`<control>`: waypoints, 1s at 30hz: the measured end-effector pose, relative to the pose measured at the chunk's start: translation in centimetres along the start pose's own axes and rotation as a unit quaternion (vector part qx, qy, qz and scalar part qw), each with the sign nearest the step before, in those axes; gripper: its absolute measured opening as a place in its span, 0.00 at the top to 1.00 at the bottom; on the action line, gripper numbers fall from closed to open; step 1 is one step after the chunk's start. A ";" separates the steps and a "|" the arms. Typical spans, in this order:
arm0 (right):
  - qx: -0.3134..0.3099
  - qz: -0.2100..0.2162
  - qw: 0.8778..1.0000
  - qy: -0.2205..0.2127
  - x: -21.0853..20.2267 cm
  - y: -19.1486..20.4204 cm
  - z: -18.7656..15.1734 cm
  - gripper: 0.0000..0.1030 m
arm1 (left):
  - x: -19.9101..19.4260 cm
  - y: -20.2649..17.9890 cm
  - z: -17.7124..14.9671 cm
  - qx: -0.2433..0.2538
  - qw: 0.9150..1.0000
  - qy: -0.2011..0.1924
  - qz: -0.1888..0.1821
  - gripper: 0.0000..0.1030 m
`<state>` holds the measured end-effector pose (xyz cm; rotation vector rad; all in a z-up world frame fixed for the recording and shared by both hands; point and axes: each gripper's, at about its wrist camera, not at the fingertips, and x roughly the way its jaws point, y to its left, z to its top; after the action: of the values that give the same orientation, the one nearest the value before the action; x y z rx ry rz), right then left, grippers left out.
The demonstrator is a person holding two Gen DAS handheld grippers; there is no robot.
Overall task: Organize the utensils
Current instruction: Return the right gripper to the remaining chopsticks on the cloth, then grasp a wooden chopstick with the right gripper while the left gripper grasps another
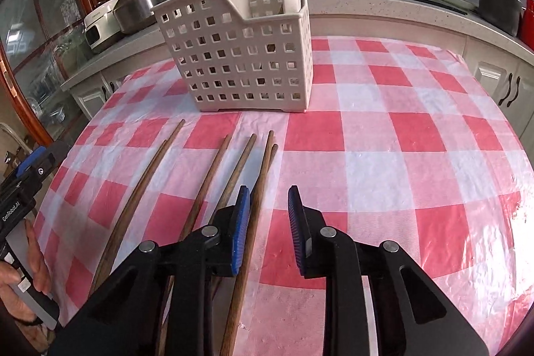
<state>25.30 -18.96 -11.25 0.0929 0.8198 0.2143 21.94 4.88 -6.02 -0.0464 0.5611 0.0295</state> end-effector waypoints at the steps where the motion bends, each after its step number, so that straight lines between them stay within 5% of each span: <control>1: 0.000 0.000 1.000 0.002 0.2 0.1 0.0 0.79 | 0.1 0.1 -0.1 -0.003 1.000 0.001 -0.002 0.06; 16: 0.011 0.008 1.000 0.015 2.1 0.3 0.4 0.94 | 1.4 -0.1 -1.2 0.009 0.999 0.037 -0.031 0.09; 24: 0.030 0.006 1.000 -0.003 0.6 -1.4 0.4 0.94 | 3.5 -2.0 -1.7 0.036 0.994 0.093 -0.055 0.41; 30: 0.034 0.015 0.999 -0.008 0.2 -1.9 0.2 0.94 | 4.8 -3.7 -1.6 0.051 0.989 0.117 -0.072 0.55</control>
<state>25.92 -20.73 -11.57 0.1710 0.8107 0.2141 25.30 1.17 -9.84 0.0100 0.7927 -0.1470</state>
